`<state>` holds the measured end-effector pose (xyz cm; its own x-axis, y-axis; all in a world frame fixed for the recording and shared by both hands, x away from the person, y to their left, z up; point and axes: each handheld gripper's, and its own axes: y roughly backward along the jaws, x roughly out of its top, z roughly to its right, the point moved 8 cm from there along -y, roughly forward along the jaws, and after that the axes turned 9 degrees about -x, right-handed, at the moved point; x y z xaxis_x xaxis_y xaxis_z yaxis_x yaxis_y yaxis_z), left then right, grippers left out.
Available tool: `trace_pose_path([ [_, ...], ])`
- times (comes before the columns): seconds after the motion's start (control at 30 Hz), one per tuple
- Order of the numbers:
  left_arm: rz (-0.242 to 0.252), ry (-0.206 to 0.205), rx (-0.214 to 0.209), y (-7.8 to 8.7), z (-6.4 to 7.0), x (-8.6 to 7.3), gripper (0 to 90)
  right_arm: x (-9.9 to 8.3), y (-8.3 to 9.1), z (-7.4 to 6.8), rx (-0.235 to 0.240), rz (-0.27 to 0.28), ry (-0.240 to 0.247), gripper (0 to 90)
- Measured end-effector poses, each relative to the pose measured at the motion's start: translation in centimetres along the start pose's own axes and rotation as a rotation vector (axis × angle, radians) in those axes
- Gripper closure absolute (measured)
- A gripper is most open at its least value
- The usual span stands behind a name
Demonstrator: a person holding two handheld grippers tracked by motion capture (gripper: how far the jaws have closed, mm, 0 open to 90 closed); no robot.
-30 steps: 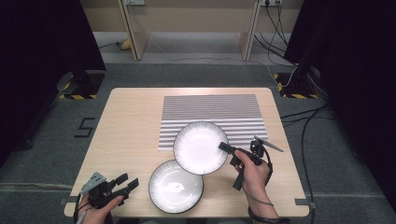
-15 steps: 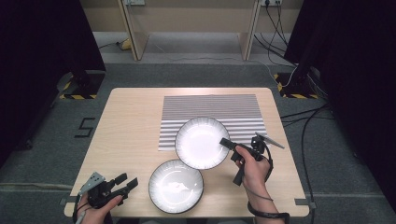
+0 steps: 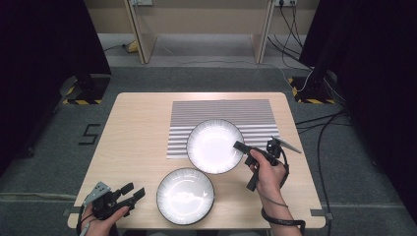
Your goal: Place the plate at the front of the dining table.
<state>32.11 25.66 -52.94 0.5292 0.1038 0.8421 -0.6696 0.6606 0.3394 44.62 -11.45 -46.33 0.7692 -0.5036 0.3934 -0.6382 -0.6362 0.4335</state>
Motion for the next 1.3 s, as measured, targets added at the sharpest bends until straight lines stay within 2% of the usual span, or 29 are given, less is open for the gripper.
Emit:
trace_pose_path([
  [0.83, 0.006, -0.010, -0.001, 0.0, 0.1, 0.1, 38.2, 1.8, 0.0, 0.4, -0.020, 0.026, -0.018, 75.6],
  [1.3, 0.010, -0.013, -0.001, -0.1, 0.1, 0.1, 38.2, 2.5, -0.2, 0.9, -0.009, 0.041, -0.054, 75.7],
])
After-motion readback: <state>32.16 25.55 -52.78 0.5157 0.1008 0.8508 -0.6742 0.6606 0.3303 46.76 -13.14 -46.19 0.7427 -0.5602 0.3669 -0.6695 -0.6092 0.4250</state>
